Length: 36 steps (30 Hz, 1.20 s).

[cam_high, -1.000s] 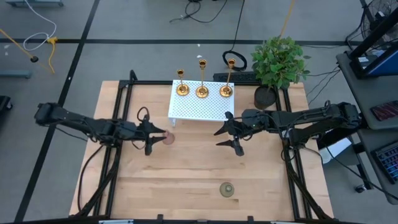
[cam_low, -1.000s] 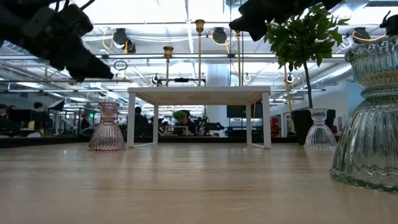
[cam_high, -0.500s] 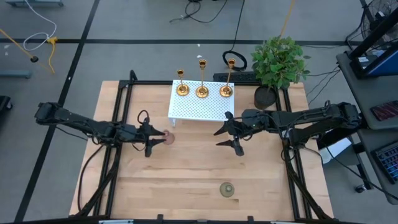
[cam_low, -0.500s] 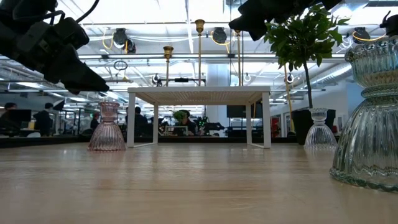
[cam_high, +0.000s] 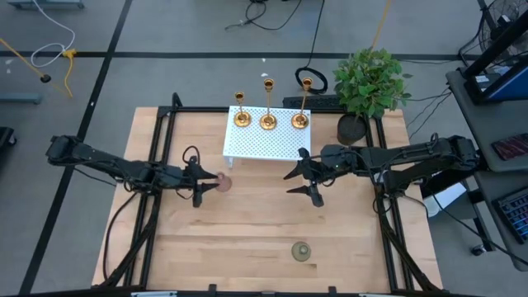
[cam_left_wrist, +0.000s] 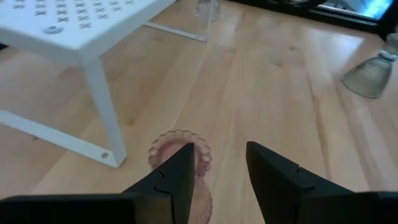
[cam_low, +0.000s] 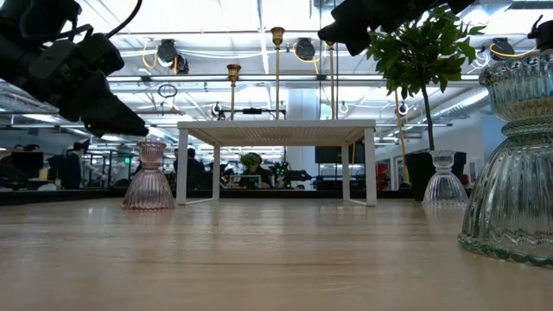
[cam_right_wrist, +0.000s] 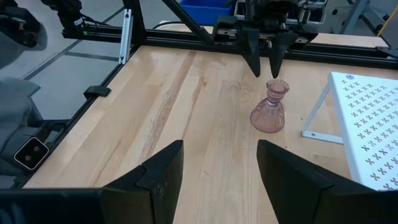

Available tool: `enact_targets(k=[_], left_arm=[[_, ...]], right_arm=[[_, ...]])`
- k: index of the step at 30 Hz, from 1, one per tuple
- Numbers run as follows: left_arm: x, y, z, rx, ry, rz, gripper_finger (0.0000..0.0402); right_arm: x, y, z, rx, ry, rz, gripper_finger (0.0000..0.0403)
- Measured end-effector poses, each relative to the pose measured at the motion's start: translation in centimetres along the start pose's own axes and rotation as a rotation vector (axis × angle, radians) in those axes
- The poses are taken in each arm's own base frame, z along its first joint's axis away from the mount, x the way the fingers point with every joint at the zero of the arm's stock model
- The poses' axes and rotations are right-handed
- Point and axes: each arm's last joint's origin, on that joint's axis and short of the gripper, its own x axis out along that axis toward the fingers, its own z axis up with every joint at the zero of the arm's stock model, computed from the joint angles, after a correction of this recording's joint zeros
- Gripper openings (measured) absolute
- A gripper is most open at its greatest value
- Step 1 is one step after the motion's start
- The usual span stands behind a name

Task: Pick & Place candle stick holders
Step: Put the pink candle holder on the shelf

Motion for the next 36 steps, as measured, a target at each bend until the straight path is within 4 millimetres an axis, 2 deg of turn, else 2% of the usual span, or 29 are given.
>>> enact_targets(k=[8,14,25,36], left_arm=[[0.0,0.3,0.0,0.047,-0.023,0.088,0.0216],[0.0,0.7,-1.0,0.036,0.075,0.134,0.0256],[1.7,0.3,-1.9,0.014,0.135,0.157,0.0253],[3.9,-0.1,-2.3,0.052,0.102,0.187,0.0253]], right_arm=[[0.0,0.0,0.0,-0.005,0.000,0.000,0.0196],[0.0,0.0,0.0,-0.005,0.001,0.000,0.0196],[0.0,0.0,0.0,-0.005,0.000,0.000,0.0196],[0.0,0.0,0.0,-0.005,0.000,0.000,0.0196]])
